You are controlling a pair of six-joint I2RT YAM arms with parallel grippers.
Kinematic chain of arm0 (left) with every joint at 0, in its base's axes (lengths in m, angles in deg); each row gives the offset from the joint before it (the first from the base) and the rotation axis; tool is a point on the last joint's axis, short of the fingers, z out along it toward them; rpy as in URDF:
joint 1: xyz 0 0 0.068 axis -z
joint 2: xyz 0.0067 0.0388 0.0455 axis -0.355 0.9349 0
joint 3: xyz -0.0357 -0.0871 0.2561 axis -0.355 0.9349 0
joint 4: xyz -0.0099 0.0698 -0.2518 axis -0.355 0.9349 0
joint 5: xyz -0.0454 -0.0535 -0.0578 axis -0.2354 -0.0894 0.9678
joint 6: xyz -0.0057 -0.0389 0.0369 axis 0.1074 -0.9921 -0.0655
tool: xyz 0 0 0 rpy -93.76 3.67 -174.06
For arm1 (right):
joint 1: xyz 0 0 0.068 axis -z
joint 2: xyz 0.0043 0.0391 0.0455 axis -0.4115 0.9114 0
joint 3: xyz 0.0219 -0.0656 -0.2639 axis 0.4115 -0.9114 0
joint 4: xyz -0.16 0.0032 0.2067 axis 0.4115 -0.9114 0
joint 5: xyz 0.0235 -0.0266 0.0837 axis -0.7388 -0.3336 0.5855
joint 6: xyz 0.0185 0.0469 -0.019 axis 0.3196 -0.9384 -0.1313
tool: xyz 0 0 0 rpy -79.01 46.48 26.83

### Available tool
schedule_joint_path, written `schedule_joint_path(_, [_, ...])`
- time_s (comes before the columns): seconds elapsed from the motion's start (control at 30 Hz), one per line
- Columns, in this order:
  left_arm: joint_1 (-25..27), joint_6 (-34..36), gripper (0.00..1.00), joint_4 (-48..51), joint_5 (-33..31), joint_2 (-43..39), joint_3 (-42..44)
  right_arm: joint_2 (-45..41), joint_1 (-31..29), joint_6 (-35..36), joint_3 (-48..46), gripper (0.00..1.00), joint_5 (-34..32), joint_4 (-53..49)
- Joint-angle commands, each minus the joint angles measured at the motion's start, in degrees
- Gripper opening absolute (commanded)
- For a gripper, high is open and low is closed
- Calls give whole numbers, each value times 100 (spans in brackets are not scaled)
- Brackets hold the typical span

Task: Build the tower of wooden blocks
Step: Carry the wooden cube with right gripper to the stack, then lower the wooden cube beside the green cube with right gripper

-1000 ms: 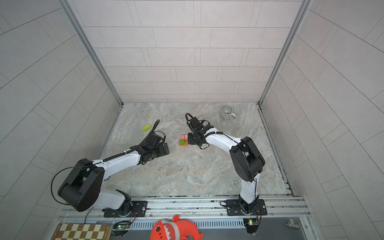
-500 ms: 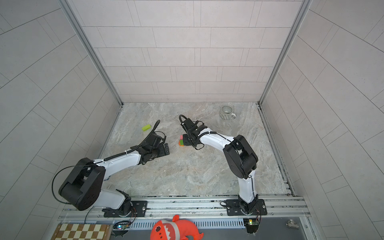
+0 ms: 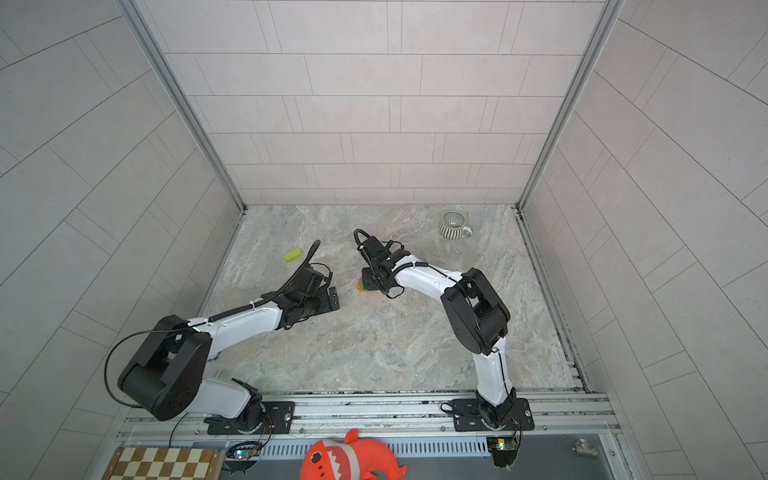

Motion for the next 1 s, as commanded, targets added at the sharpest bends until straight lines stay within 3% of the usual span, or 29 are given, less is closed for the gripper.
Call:
schedule_joint_path(0.0, [-33, -49, 100, -29, 16, 46, 60, 95, -38, -79, 98, 23, -111, -136])
schedule_joint_path(0.5, [-37, -54, 100, -30, 5, 33, 69, 154, -57, -177, 25, 23, 195, 40])
schedule_joint_path(0.97, [-37, -53, 100, -41, 7, 62, 67, -135, -10, -96, 1, 23, -27, -151])
